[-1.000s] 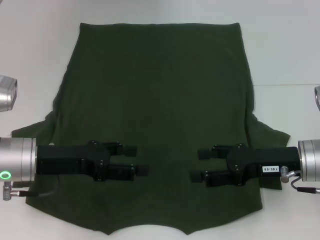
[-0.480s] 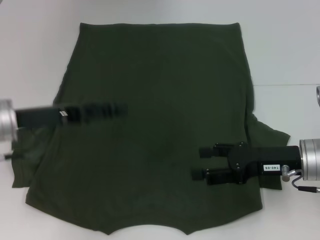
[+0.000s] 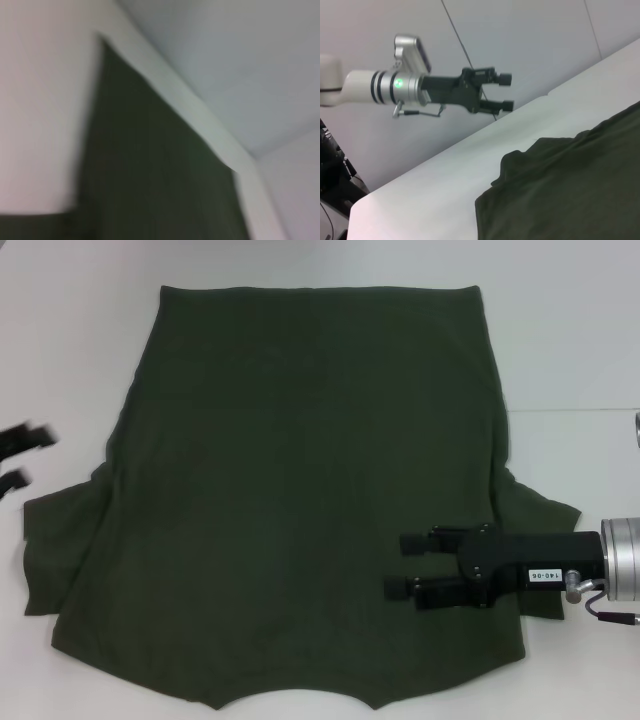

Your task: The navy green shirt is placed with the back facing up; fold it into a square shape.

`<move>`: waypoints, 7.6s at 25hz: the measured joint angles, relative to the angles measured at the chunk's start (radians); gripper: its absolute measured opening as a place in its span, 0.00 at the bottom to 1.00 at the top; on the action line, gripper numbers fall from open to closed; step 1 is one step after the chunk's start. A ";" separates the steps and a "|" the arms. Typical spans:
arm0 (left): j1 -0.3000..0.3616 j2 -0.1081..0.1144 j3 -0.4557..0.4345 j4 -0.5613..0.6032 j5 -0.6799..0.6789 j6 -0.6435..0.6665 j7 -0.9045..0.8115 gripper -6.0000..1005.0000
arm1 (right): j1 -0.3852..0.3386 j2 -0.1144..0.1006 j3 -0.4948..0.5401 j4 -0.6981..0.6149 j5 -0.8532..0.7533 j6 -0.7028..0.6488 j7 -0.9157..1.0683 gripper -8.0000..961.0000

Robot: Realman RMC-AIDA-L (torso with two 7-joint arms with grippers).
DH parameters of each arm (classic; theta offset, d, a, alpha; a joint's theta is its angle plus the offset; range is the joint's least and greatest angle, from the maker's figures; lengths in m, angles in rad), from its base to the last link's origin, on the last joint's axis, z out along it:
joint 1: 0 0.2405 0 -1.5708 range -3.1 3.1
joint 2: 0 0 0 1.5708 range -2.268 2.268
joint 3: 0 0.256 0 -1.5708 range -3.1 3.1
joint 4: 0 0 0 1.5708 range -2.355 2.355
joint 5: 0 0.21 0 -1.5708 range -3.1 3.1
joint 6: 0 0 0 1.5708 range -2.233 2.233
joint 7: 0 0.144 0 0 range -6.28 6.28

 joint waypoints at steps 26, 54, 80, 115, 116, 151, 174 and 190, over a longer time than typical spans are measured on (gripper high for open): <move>0.029 -0.017 0.064 -0.127 0.167 -0.249 0.016 0.84 | 0.004 -0.004 -0.002 -0.010 -0.006 0.002 -0.003 0.95; 0.000 -0.007 0.098 -0.182 0.205 -0.308 0.038 0.48 | 0.005 -0.006 0.000 -0.011 0.000 0.005 0.001 0.95; -0.022 -0.001 0.110 -0.184 0.274 -0.322 -0.008 0.01 | 0.015 -0.006 0.000 -0.011 0.000 0.006 0.000 0.95; -0.309 0.130 0.200 -0.130 0.474 -0.002 -0.373 0.01 | 0.006 -0.012 0.001 -0.010 0.000 0.006 -0.008 0.95; -0.322 0.125 0.197 -0.159 0.463 -0.014 -0.383 0.01 | 0.006 -0.012 0.002 -0.010 0.000 0.006 -0.009 0.95; -0.051 -0.044 0.232 -0.250 -0.050 -0.379 -0.180 0.91 | 0.004 -0.009 -0.001 -0.001 -0.005 0.038 -0.009 0.95; -0.083 -0.039 0.219 -0.320 -0.051 -0.504 -0.186 0.90 | 0.005 -0.011 -0.003 -0.001 -0.004 0.040 -0.011 0.95; -0.117 -0.034 0.219 -0.365 -0.051 -0.536 -0.180 0.90 | 0.003 -0.013 -0.002 -0.002 -0.002 0.035 -0.011 0.95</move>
